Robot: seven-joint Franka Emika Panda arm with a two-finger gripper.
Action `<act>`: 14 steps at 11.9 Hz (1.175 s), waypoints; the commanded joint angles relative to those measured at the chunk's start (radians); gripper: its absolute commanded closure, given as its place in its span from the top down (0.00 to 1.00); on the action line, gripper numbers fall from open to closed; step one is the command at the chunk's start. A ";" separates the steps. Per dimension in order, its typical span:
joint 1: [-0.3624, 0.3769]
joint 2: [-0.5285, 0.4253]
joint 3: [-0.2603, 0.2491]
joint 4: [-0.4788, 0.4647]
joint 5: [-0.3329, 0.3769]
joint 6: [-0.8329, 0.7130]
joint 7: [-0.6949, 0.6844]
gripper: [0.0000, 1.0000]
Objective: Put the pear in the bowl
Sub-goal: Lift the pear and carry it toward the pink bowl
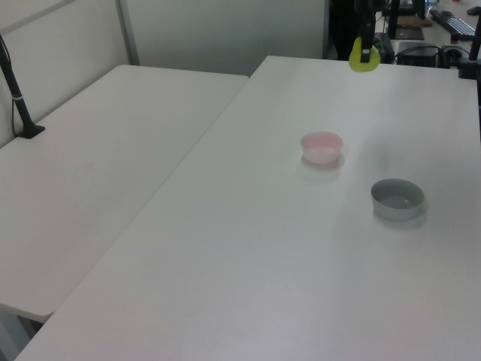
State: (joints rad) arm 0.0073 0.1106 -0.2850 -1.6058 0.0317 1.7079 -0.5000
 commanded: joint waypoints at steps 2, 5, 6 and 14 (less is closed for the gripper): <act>0.083 -0.114 -0.003 -0.023 -0.021 -0.105 0.095 0.09; 0.137 -0.120 -0.003 -0.031 -0.007 -0.102 0.210 0.09; 0.155 -0.112 -0.002 -0.036 -0.007 -0.084 0.231 0.09; 0.187 0.001 0.000 -0.255 -0.012 0.381 0.244 0.08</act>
State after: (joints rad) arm 0.1810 0.0738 -0.2837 -1.8241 0.0291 2.0005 -0.2813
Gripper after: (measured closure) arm 0.330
